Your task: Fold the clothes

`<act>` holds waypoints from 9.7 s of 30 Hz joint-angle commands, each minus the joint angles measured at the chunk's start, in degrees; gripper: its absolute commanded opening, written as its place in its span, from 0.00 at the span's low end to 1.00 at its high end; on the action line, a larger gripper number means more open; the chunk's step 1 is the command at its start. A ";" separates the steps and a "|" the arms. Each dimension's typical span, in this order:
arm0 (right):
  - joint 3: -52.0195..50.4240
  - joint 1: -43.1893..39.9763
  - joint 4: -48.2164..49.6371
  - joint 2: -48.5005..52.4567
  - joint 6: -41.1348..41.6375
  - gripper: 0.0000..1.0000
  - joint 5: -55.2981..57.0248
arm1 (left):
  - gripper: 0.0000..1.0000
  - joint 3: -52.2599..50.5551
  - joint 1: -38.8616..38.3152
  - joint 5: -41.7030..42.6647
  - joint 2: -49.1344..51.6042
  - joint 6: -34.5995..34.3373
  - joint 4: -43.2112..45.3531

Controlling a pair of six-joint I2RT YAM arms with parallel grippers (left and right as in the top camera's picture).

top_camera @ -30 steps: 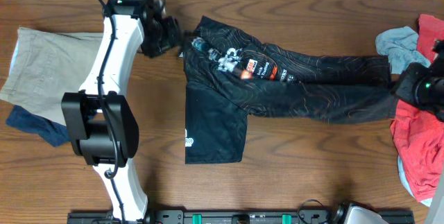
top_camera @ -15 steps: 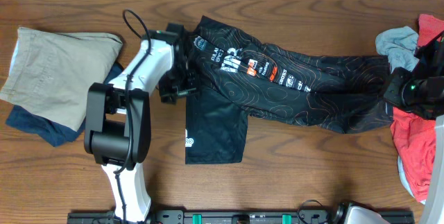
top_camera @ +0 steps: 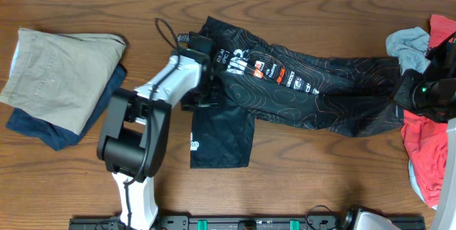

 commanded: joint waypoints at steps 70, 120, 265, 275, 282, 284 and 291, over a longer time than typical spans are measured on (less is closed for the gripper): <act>29.81 0.22 -1.53 -8.72 -3.89 0.01 -3.06 | 0.06 24.48 16.83 -3.65 -61.18 2.91 -12.28; 34.03 -0.44 0.24 28.76 1.73 0.01 18.23 | 0.06 34.99 23.34 10.75 -18.16 3.06 -28.20; -26.56 1.81 32.65 29.66 1.09 0.27 6.16 | 0.06 -30.53 -3.08 -1.77 -22.88 5.53 16.06; -26.56 1.81 32.70 29.66 1.11 0.27 6.16 | 0.06 -12.85 2.84 -7.72 -24.61 5.53 18.80; -26.56 1.81 32.63 29.66 1.09 0.27 6.19 | 0.65 -9.92 3.76 -7.50 -24.44 5.51 19.21; -26.56 1.81 32.68 29.66 1.09 0.27 6.16 | 0.66 -9.94 3.78 -7.56 -24.11 5.53 14.32; -26.56 1.81 32.79 29.66 1.09 0.27 6.16 | 0.66 -10.71 5.35 -12.50 -22.62 5.16 -0.57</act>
